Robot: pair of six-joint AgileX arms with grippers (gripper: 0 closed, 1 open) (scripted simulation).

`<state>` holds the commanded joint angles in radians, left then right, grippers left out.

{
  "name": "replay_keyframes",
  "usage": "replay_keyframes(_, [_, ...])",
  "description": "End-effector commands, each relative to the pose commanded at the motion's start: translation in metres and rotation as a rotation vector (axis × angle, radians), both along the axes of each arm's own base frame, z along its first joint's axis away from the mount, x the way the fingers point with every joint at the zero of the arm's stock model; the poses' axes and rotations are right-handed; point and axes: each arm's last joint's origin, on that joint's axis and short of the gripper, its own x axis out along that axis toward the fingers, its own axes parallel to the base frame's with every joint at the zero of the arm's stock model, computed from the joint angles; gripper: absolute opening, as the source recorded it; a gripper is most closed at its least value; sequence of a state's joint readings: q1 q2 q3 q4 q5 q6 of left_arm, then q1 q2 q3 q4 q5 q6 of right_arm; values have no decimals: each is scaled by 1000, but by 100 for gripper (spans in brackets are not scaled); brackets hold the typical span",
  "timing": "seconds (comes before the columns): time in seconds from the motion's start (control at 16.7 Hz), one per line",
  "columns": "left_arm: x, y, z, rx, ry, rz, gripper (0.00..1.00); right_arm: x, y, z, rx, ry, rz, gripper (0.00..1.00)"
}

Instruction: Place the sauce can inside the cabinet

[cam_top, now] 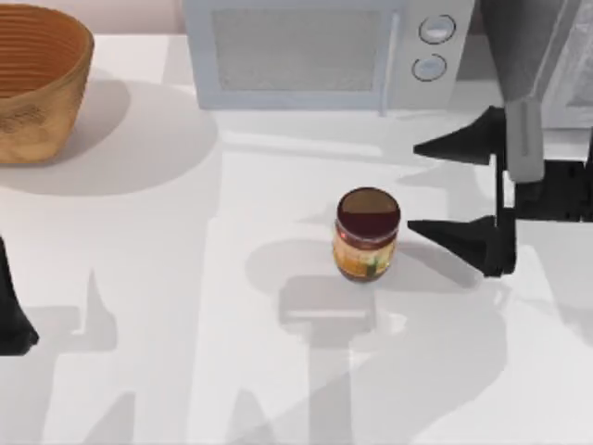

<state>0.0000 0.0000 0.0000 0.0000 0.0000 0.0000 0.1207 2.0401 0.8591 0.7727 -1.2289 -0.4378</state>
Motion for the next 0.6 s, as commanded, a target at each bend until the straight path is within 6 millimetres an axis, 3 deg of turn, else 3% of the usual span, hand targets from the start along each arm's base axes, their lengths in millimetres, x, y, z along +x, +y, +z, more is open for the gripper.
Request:
replay_keyframes(0.3, [0, 0, 0, 0, 0, 0, 100, 11, 8, -64, 39, 42, 137, 100])
replay_keyframes(0.6, [0, 0, 0, 0, 0, 0, 100, 12, 9, -74, 46, 49, 157, 100])
